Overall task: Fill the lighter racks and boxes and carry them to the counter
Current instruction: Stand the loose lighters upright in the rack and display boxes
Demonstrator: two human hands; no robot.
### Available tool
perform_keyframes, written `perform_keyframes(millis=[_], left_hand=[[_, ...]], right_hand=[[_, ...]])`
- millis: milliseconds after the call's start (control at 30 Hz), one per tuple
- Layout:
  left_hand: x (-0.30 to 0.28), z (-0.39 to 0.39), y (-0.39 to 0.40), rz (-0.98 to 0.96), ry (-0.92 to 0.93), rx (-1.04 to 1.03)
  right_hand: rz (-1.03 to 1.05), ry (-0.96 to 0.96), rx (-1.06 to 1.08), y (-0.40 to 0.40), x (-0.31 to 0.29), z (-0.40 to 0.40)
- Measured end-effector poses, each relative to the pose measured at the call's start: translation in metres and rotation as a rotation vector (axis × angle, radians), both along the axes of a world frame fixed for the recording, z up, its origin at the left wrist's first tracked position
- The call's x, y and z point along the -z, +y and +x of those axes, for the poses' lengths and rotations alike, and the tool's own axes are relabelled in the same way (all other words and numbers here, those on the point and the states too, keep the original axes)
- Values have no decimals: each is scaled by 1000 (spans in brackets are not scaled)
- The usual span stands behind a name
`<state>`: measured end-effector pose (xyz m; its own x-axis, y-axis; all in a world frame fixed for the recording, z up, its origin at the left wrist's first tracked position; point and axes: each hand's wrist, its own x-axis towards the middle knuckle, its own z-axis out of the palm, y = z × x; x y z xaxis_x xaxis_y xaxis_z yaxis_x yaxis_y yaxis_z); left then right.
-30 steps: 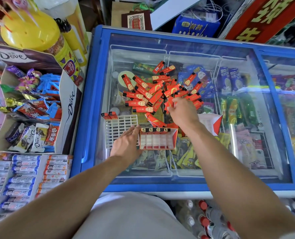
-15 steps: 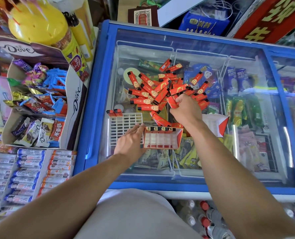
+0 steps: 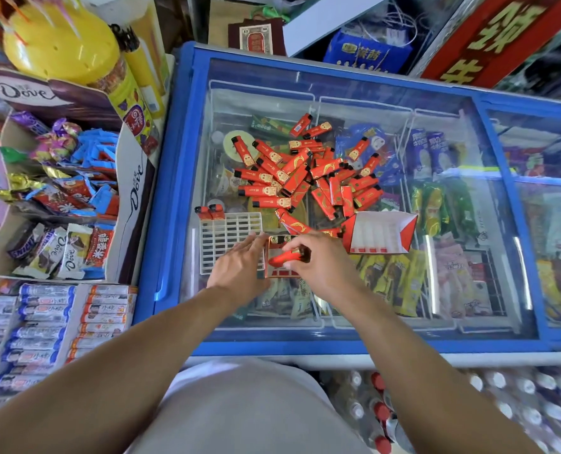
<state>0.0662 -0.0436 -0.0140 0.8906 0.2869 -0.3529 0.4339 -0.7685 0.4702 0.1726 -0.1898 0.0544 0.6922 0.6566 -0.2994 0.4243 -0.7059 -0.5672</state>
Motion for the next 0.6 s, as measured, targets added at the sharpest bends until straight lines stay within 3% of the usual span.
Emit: perform_keyframes(millis=[600], left_hand=[[4,-7,5,-93,-4,50]], right_hand=[[94,-388,-45,10,34,-12]])
